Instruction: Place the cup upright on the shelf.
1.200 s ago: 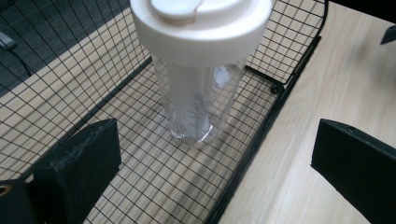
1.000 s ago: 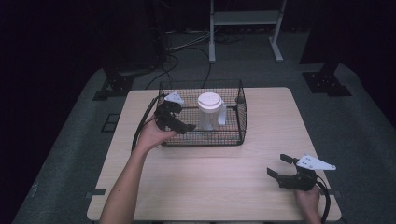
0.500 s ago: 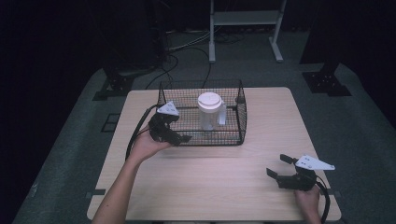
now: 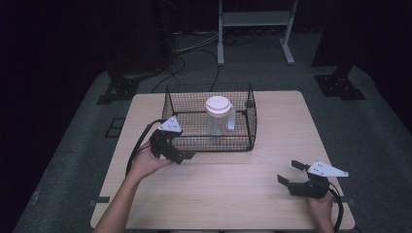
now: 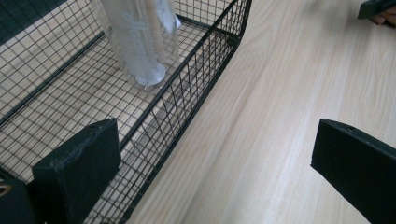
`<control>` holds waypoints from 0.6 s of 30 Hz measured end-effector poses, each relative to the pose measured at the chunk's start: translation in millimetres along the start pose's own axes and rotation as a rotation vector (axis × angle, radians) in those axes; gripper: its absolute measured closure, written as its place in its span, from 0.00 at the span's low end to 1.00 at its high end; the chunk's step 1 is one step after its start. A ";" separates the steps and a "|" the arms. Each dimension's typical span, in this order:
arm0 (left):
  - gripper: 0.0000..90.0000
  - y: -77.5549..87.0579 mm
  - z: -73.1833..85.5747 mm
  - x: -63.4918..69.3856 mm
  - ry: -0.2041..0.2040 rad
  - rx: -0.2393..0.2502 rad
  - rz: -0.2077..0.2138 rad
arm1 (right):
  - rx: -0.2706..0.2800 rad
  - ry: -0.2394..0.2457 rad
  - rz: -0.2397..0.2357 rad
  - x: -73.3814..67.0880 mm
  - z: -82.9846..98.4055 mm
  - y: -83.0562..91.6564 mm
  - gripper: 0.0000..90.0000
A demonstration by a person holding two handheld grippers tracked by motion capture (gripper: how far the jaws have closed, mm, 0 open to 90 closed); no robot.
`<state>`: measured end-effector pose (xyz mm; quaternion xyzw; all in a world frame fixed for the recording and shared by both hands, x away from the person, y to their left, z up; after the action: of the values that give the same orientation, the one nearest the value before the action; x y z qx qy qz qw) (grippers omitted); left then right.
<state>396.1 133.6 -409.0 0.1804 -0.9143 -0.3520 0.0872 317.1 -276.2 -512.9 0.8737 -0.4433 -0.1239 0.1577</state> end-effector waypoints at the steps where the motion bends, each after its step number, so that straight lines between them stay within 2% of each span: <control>1: 0.01 0.0 0.0 0.0 0.000 0.000 0.000 | -0.001 -0.001 -0.001 -0.1 0.0 -0.1 0.14; 6: 0.01 -0.9 11.3 6.4 -0.005 -0.003 -0.001 | -0.004 0.004 -0.001 -0.5 0.1 -0.3 0.14; 8: 0.01 -1.4 14.9 7.9 0.006 0.003 0.006 | -0.005 0.004 -0.001 -0.6 0.2 -0.4 0.14; 14: 0.01 -2.6 26.6 13.5 -0.009 0.000 -0.001 | -0.006 0.005 0.000 -0.7 0.3 -0.5 0.14; 18: 0.01 -2.5 33.6 17.1 0.001 0.010 0.000 | -0.006 0.007 -0.001 -0.8 0.3 -0.6 0.14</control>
<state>371.4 145.8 -434.9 0.1809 -0.9160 -0.3475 0.0866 316.9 -275.3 -513.3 0.8738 -0.4420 -0.1224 0.1617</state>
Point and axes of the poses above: each handheld gripper's, and its own axes: y roughly backward along the jaws, z roughly out of its underside, x roughly to its right, the point moved 5 cm from there along -y, roughly forward along the jaws, and after that the axes turned 5 degrees about z, right-handed, at the moved point
